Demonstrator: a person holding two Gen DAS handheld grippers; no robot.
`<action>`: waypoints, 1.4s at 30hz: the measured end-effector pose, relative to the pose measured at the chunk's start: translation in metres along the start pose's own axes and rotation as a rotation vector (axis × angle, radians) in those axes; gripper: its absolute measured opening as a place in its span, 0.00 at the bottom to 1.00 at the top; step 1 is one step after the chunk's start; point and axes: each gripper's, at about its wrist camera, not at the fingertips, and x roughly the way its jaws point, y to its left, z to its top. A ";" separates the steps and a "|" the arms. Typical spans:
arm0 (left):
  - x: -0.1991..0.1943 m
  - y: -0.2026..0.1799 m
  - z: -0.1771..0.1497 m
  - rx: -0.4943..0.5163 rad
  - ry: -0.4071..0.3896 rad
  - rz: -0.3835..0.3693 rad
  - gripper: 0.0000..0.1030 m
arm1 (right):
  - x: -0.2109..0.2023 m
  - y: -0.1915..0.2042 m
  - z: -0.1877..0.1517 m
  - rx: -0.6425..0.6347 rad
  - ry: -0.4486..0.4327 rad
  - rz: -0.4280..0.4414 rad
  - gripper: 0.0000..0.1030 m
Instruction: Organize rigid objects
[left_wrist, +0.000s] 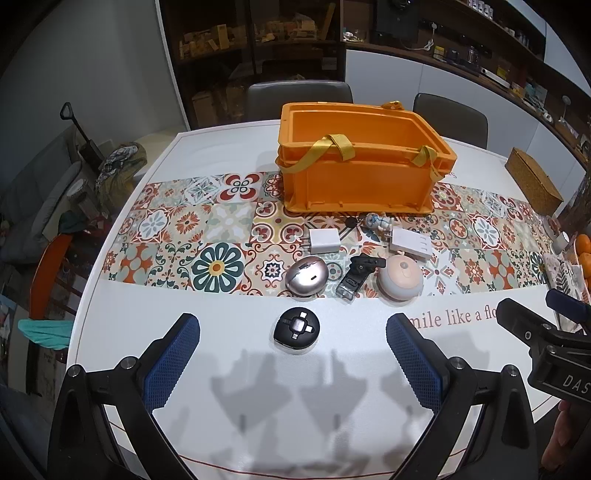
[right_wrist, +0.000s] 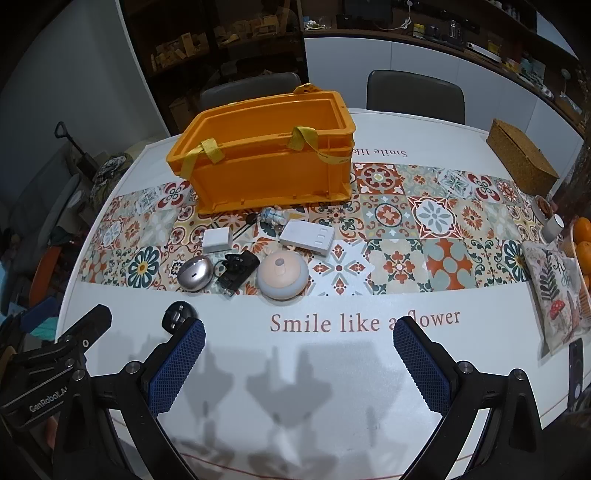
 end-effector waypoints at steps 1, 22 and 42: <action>0.000 0.000 0.000 0.000 0.000 0.001 1.00 | 0.000 0.000 -0.001 0.000 0.000 0.000 1.00; 0.061 0.013 -0.026 -0.077 0.072 -0.016 1.00 | 0.057 0.016 -0.003 -0.085 0.054 -0.011 1.00; 0.154 0.010 -0.045 -0.038 0.116 -0.056 0.86 | 0.123 0.008 -0.029 -0.019 0.147 -0.059 1.00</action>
